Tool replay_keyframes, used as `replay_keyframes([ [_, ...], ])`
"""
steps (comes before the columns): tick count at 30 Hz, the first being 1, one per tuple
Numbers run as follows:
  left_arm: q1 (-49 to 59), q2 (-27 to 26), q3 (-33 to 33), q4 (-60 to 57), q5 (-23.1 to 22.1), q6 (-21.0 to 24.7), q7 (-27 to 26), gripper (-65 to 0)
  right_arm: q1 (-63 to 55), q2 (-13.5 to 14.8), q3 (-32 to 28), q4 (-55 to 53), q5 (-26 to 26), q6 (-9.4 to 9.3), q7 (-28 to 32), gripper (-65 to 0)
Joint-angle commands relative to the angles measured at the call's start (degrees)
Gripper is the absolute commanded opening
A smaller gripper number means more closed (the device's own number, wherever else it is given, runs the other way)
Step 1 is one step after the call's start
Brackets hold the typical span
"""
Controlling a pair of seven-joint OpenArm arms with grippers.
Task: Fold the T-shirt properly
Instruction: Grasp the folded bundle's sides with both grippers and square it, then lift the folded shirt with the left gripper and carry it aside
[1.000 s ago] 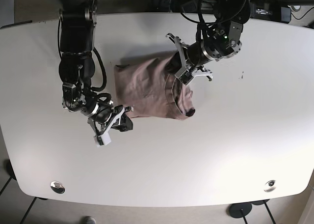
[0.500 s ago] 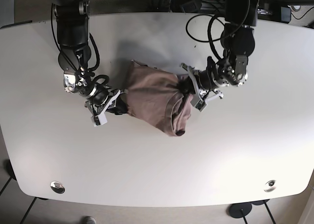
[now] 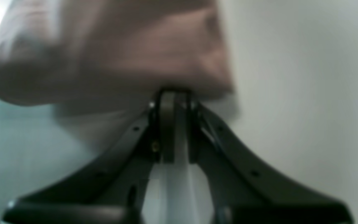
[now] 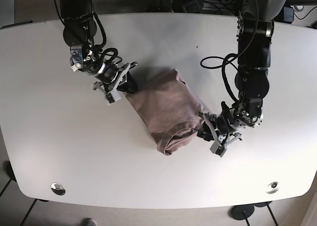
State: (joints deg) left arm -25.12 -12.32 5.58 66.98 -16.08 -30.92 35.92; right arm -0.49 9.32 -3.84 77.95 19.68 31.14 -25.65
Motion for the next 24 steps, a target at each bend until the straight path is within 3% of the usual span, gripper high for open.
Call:
replay_keyframes([
  [1, 1.1, -0.4, -0.4, 8.5, -0.8, 0.0, -1.6, -47.1, 1.2, 0.7, 0.2, 1.4, 1.0, 0.21, 1.4, -59.5],
  [3, 3.5, -0.4, -0.4, 13.6, -0.8, 1.8, -1.6, -44.3, 2.0, 0.7, 0.5, 1.4, 1.0, 0.03, 1.4, -59.5],
  [6, 7.4, 0.0, -0.4, 19.6, -0.8, 11.1, -1.6, -39.4, 3.4, 1.2, 1.0, 1.4, 1.1, -2.96, 1.4, -59.5],
  [8, 10.7, 0.1, -0.4, 23.9, -0.8, 18.0, -1.7, -34.4, 4.0, 1.6, 4.8, 2.0, 1.1, -3.49, 1.4, -59.5],
  [10, 12.8, 0.1, -0.4, 26.2, -0.9, 21.6, -1.9, -31.7, 5.5, 1.8, 5.2, 1.6, 0.6, -3.49, 1.0, -59.5],
  [13, 14.7, 0.8, -0.4, 28.2, -1.0, 24.7, -1.9, -30.7, 7.1, 1.4, 4.8, -0.8, 0.6, -3.49, -0.8, -59.5],
  [18, 16.2, 4.2, -0.3, 28.2, -0.8, 30.3, -2.0, -30.7, 7.3, 0.0, -3.2, -3.4, 1.0, -3.49, -0.7, -59.9],
  [21, 16.3, 6.6, 0.0, 28.2, -0.8, 31.9, -2.0, -30.7, 3.9, -0.1, -9.0, 0.4, 1.1, -3.75, -0.8, -59.9],
  [24, 16.3, 8.4, 0.0, 27.8, -0.4, 31.9, -3.3, -30.6, 0.3, -2.6, -11.2, 5.1, 0.5, -3.84, -0.9, -59.9],
])
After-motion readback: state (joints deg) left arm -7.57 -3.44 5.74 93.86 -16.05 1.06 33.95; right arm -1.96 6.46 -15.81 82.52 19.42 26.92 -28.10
